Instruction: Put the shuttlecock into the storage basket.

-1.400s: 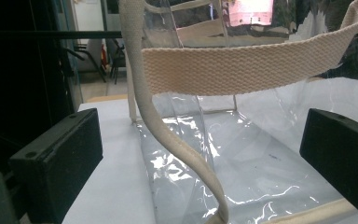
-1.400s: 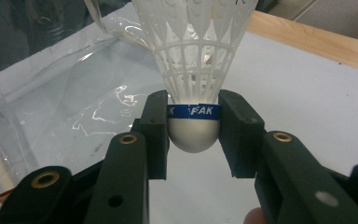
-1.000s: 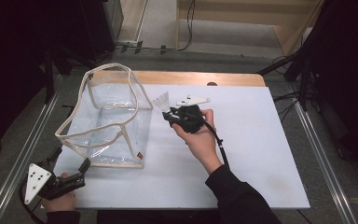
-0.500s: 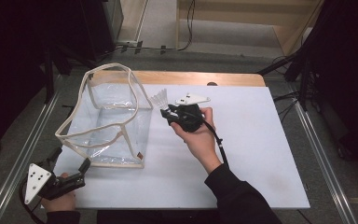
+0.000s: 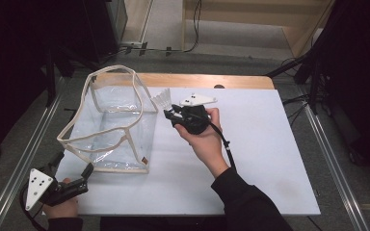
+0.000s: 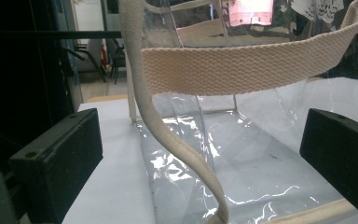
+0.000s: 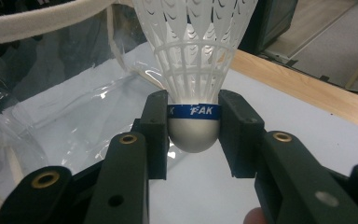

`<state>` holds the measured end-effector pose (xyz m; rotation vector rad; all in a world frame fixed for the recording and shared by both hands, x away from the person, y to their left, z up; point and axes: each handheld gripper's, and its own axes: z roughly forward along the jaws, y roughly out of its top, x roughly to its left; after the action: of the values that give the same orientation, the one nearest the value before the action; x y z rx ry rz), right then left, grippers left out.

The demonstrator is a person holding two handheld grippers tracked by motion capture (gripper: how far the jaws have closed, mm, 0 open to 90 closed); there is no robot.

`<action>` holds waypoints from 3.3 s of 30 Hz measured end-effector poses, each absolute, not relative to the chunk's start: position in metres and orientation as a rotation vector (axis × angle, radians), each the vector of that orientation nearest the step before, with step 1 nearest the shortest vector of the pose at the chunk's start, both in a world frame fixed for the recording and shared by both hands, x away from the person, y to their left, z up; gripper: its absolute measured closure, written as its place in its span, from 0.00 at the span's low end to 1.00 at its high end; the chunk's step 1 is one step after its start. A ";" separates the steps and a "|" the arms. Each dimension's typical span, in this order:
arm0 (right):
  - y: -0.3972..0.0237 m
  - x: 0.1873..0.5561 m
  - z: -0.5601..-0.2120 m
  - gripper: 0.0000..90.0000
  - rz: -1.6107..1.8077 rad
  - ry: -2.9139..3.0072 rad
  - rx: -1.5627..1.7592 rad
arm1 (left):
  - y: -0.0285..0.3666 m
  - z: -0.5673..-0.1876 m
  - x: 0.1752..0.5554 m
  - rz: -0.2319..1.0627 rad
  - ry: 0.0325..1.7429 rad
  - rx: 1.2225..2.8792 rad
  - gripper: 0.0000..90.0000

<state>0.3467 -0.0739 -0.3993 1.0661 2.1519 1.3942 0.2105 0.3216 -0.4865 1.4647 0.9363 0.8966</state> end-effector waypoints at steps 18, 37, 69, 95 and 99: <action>-0.072 0.347 -0.386 0.70 1.419 2.142 1.041 | 0.321 -0.486 0.210 0.897 0.936 1.466 0.00; -0.069 0.347 -0.373 0.70 1.427 2.142 1.024 | 0.321 -0.486 0.210 0.897 0.935 1.466 0.00; -0.060 0.347 -0.356 0.70 1.445 2.137 0.985 | 0.321 -0.486 0.210 0.902 0.933 1.468 0.00; -0.032 0.346 -0.341 0.70 1.474 2.163 0.919 | 0.321 -0.486 0.210 0.900 0.932 1.464 0.00; -0.028 0.346 -0.341 0.70 1.486 2.171 0.912 | 0.321 -0.486 0.210 0.901 0.931 1.465 0.00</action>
<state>0.3457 -0.0280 -0.3410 0.9115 2.1710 1.4859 0.2104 0.3207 -0.4864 1.4655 0.9312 0.9011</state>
